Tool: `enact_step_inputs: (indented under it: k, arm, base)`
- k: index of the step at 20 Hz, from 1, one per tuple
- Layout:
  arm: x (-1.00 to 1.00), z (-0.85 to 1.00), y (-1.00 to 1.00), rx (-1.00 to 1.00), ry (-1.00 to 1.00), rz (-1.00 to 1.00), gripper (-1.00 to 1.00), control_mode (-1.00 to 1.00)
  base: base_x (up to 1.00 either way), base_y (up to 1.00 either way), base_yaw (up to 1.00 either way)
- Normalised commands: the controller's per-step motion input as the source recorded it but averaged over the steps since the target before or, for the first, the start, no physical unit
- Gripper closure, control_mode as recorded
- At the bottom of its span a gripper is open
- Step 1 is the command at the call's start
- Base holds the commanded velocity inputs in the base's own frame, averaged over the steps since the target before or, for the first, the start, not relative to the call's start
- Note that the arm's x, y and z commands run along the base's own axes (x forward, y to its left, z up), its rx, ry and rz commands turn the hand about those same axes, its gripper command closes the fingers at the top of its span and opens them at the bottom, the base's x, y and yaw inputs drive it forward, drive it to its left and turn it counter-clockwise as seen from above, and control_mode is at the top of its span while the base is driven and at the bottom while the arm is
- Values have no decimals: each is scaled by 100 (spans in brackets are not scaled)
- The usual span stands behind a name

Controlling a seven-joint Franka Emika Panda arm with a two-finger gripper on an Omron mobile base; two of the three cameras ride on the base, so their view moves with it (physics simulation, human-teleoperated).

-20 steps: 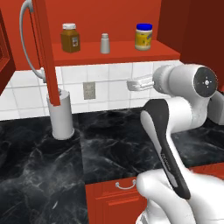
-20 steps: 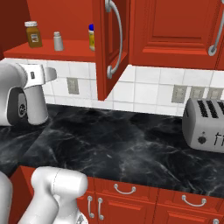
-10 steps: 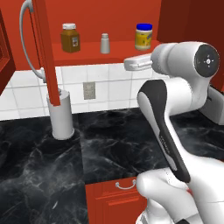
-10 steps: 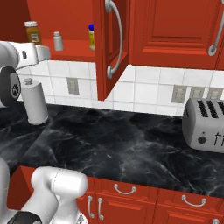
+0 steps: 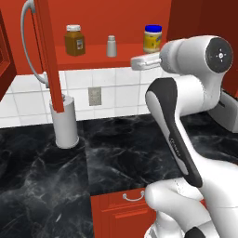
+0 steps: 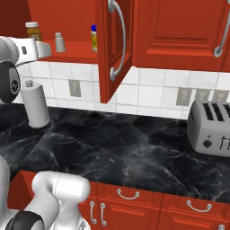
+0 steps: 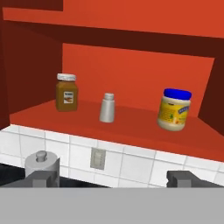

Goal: Collect the turmeric, mayonnaise, and shaker from the cabinet and place them next to the stove.

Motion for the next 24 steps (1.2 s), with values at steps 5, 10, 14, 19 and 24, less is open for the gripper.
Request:
enact_step_inputs:
  k: [5,10,14,19,24]
  arm:
    - [28,3,4,0,-3,0,-100,-100]
    - [39,21,25,0,-6,0,-100,-100]
    - [34,14,27,0,-5,0,-100,-100]
    - [17,0,10,2,0,0,-100,-100]
    - [18,0,-7,27,0,0,-100,-100]
  base:
    - [0,0,0]
    - [0,0,0]
    - [0,0,0]
    - [0,0,0]
    - [0,0,0]
